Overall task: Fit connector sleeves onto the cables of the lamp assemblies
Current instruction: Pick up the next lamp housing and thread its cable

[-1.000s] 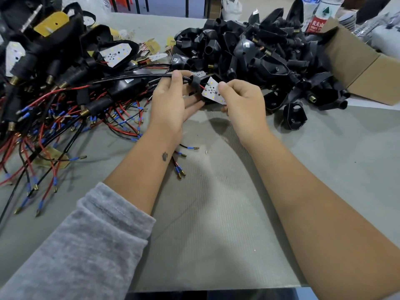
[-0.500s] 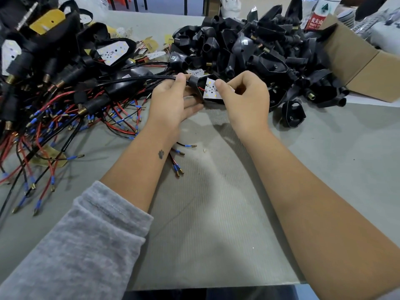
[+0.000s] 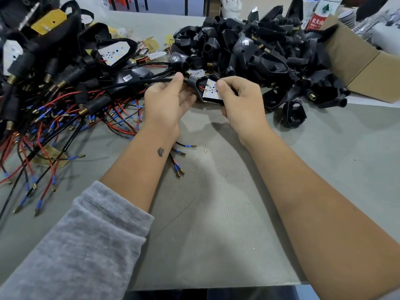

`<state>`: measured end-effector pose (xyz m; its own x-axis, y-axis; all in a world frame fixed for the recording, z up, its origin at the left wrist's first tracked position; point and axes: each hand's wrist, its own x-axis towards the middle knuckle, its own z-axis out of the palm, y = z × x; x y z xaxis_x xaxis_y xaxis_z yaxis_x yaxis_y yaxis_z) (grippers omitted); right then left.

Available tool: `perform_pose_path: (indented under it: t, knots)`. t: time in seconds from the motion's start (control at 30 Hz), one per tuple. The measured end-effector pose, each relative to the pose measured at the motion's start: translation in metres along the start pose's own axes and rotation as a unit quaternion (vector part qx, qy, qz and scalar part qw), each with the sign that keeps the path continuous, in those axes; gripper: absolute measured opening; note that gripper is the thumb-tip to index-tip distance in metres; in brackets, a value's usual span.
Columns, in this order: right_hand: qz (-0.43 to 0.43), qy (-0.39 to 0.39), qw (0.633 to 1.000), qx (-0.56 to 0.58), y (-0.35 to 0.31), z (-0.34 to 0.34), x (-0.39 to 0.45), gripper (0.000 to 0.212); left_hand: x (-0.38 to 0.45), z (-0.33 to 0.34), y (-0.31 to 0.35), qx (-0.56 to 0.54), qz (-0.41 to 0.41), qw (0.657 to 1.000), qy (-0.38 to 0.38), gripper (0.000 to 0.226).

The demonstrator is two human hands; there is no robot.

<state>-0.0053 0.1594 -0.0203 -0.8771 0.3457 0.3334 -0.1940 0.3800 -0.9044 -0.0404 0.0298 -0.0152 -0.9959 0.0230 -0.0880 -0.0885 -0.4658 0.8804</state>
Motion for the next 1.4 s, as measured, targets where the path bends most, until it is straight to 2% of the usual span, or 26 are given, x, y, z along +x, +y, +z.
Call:
perform_pose_path:
  t: [0.1,0.47,0.53,0.63,0.7,0.77,0.9,1.03,1.17,1.3,1.4]
  knots:
    - [-0.004,-0.001,1.000,0.000,0.002,0.000,0.001,0.018,0.001,-0.001,0.000,0.014,0.008,1.000,0.015,0.021]
    - [0.015,-0.015,1.000,-0.002,0.001,0.002,-0.002,0.017,-0.002,-0.003,-0.001,0.073,0.012,0.996,-0.042,0.020]
    - [0.028,-0.030,0.999,0.004,-0.002,0.001,-0.004,0.020,-0.002,-0.002,0.000,0.066,0.007,0.996,-0.059,0.024]
    - [0.036,-0.097,0.993,0.048,-0.009,-0.002,-0.007,0.021,0.000,-0.002,0.004,0.084,-0.014,0.994,-0.072,0.028]
    - [0.088,-0.147,0.974,0.146,-0.014,-0.003,-0.010,0.020,0.001,-0.004,0.007,0.092,-0.033,0.990,-0.102,0.025]
    - [0.121,-0.159,0.954,0.223,-0.014,-0.004,-0.011,0.032,-0.001,-0.004,0.009,0.108,-0.045,0.982,-0.148,0.024]
    - [0.146,-0.128,0.951,0.239,-0.011,-0.007,-0.005,0.051,-0.007,-0.003,0.008,0.173,-0.050,0.955,-0.235,0.034]
    - [0.176,-0.095,0.946,0.254,-0.013,-0.004,-0.003,0.036,-0.014,-0.002,0.003,0.252,-0.063,0.915,-0.307,0.030]
    - [0.112,-0.096,0.971,0.186,-0.007,-0.003,-0.004,0.022,-0.015,0.000,0.000,0.302,-0.066,0.897,-0.315,0.033]
    - [0.081,-0.082,0.984,0.138,-0.003,-0.001,-0.001,0.024,-0.014,0.002,0.000,0.340,-0.079,0.892,-0.286,0.047]
    - [0.073,-0.071,0.988,0.113,0.001,-0.003,0.001,0.026,-0.014,0.007,0.001,0.345,-0.081,0.910,-0.214,0.029]
